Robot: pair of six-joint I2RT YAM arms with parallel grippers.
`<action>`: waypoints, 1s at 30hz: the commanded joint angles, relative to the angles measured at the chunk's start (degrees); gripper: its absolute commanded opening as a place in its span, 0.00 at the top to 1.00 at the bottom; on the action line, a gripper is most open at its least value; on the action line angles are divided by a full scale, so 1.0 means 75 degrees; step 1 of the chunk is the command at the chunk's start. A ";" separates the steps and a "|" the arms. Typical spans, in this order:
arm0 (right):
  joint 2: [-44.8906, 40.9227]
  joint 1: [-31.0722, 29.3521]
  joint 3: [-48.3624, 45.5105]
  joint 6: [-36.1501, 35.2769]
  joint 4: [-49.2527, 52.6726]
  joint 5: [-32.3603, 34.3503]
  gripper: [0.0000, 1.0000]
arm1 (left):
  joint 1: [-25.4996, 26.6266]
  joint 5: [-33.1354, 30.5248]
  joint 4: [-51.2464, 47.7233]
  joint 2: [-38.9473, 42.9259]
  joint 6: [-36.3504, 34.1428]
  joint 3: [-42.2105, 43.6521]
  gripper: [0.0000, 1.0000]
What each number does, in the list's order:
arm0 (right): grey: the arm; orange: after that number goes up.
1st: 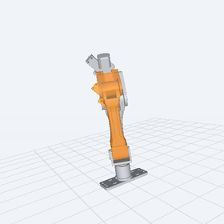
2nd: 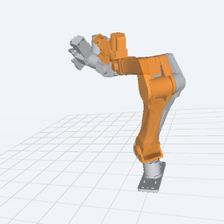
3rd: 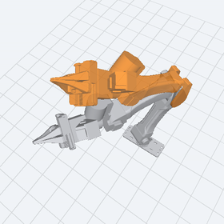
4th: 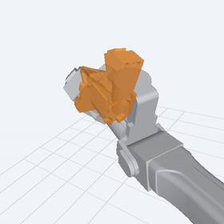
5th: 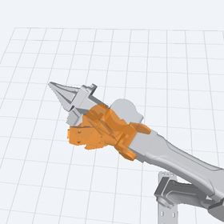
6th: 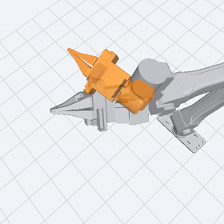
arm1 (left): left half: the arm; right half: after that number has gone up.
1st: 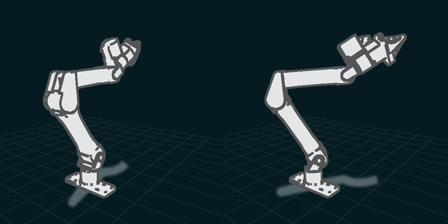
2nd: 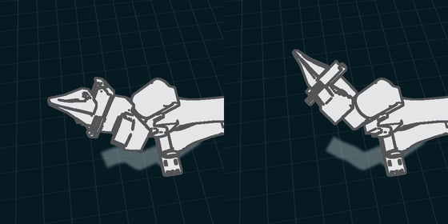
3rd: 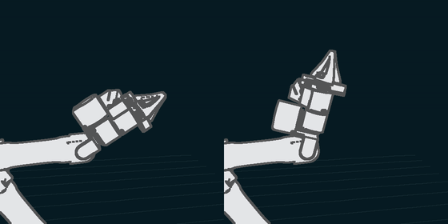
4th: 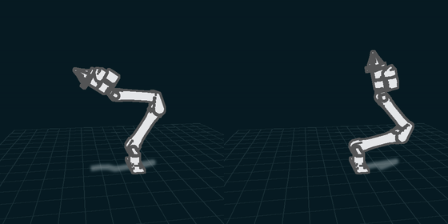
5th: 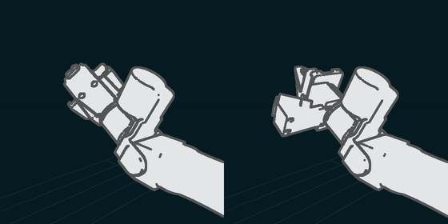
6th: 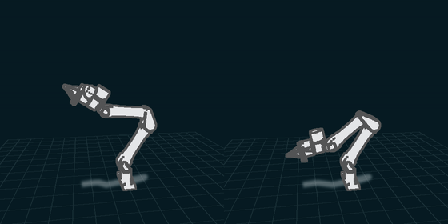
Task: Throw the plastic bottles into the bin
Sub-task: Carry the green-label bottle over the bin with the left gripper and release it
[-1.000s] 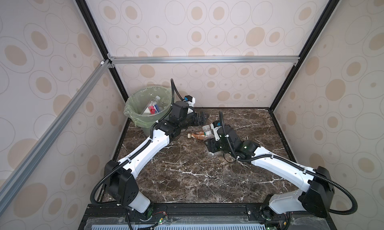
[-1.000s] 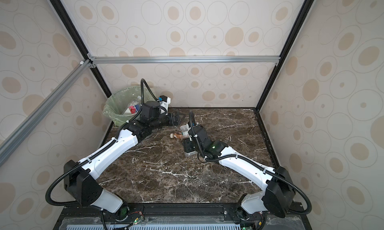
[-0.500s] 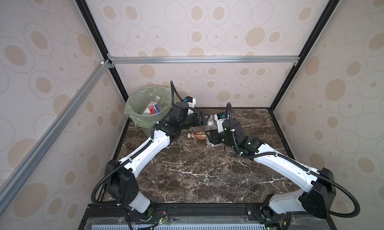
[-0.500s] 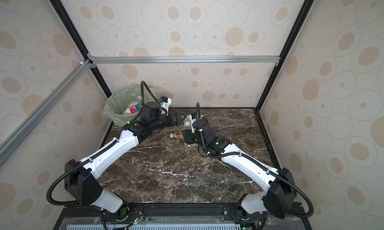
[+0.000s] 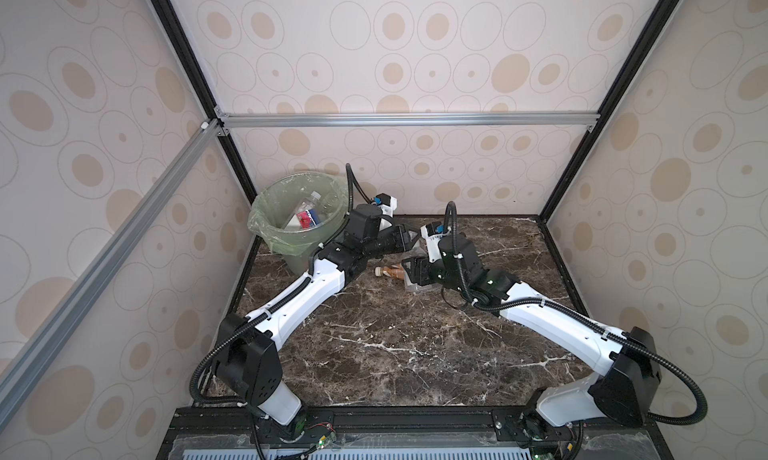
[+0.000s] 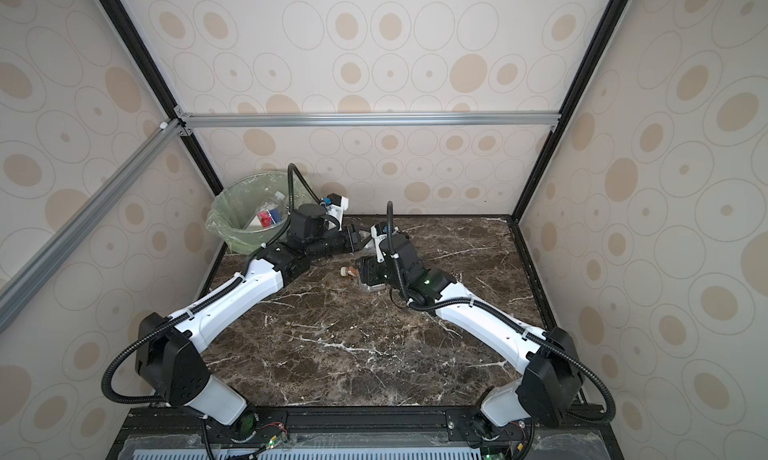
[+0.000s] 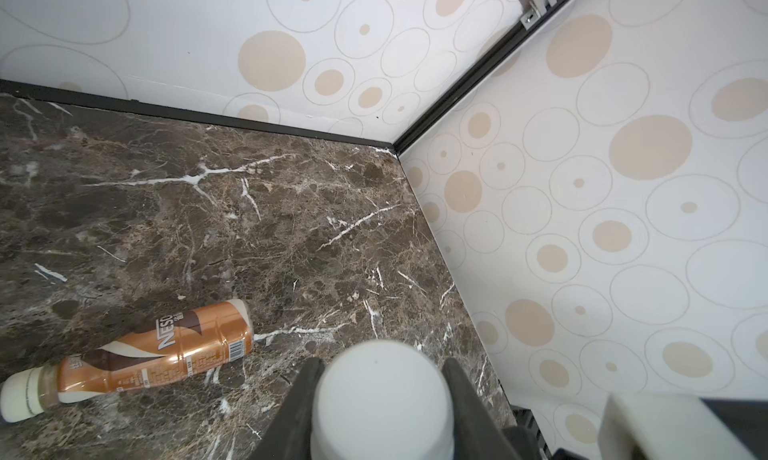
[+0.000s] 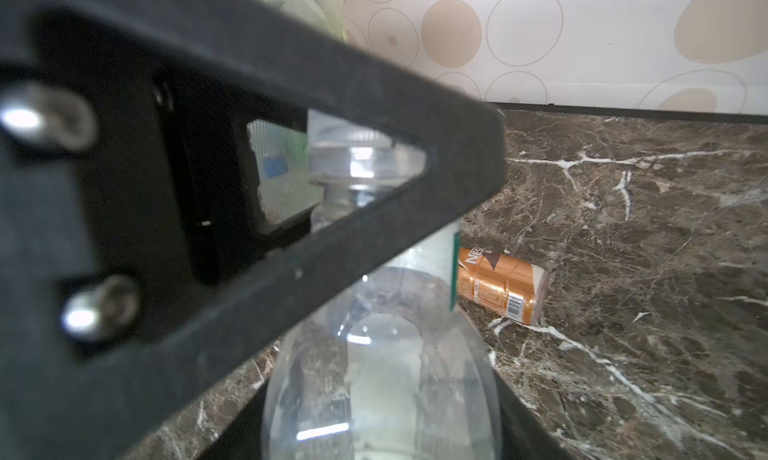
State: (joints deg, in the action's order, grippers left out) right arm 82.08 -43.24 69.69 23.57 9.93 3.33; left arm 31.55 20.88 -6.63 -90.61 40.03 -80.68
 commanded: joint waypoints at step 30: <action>-0.0429 0.0796 -0.0397 -0.0038 -0.0281 -0.0729 0.00 | -0.5096 0.0133 -0.2406 -0.2093 -0.0554 -0.4982 0.39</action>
State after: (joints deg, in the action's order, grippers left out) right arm 78.17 -37.78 67.20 22.94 8.56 -0.71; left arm -8.08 16.23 -24.27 -103.61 33.85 -122.26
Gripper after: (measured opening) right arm 0.996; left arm 0.552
